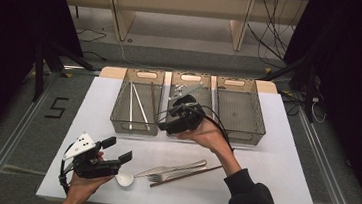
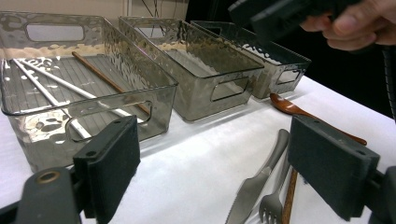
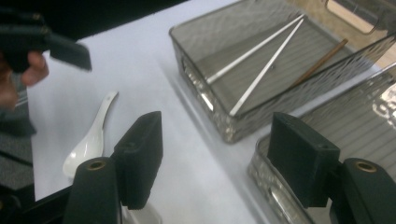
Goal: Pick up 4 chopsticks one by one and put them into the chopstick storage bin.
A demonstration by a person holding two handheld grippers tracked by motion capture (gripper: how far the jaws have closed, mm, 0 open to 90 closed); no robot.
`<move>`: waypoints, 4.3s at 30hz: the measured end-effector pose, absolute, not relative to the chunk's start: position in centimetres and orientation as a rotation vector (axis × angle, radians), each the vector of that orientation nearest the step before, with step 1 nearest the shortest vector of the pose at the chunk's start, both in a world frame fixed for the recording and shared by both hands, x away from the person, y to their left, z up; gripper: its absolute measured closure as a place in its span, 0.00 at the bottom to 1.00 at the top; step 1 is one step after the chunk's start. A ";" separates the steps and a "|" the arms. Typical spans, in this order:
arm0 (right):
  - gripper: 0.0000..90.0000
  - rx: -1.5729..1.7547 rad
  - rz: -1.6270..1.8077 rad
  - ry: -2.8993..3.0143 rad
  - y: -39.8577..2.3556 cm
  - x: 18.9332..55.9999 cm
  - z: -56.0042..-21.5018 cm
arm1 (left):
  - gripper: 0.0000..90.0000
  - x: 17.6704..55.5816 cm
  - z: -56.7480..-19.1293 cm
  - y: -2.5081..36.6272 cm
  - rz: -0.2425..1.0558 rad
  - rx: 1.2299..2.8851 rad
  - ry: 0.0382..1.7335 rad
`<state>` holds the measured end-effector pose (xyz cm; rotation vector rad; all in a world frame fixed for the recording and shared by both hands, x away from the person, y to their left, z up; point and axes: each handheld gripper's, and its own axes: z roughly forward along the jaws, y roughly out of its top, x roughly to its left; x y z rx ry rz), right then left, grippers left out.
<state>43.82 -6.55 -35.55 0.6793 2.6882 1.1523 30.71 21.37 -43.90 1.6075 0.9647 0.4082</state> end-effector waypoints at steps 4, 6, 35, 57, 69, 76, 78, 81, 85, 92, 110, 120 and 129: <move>0.39 0.667 1.110 2.717 -7.4 43.0 -36.3 | 0.19 30.7 -43.9 21.4 0.410 1.607 0.964; 0.39 0.668 1.085 2.732 -7.8 42.7 -36.6 | 0.18 30.7 -43.9 21.4 0.410 1.607 0.963; 0.37 0.440 0.803 2.907 -9.8 37.3 -41.7 | 0.18 30.7 -43.9 21.3 0.417 1.616 0.959; 0.48 0.276 0.539 2.994 -9.5 36.3 -44.5 | 0.18 30.7 -43.9 21.3 0.416 1.620 0.953; 0.64 0.226 0.458 3.014 -9.3 36.3 -45.5 | 0.18 30.7 -43.9 21.2 0.416 1.619 0.954; 0.70 0.214 0.414 3.037 -9.2 36.5 -45.9 | 0.18 30.7 -43.9 21.2 0.416 1.619 0.954; 0.73 0.192 0.395 3.038 -9.1 36.4 -45.9 | 0.18 30.7 -43.9 21.2 0.415 1.618 0.956; 0.77 0.181 0.375 3.042 -8.9 36.1 -45.8 | 0.18 30.7 -43.9 21.2 0.416 1.620 0.954; 0.82 0.127 0.320 3.038 -8.5 35.6 -45.7 | 0.19 30.7 -43.9 21.2 0.416 1.620 0.953; 0.89 0.045 0.257 3.053 -8.3 34.8 -45.7 | 0.18 30.7 -43.9 21.2 0.416 1.621 0.953; 0.94 -0.005 0.194 3.055 -7.9 34.3 -45.7 | 0.18 30.7 -43.9 21.2 0.416 1.622 0.952; 0.94 -0.029 0.248 3.082 -8.5 34.2 -44.4 | 0.18 30.7 -43.9 21.2 0.416 1.623 0.953; 0.94 0.099 0.430 3.046 -9.5 35.4 -42.5 | 0.18 30.7 -43.9 21.2 0.418 1.622 0.956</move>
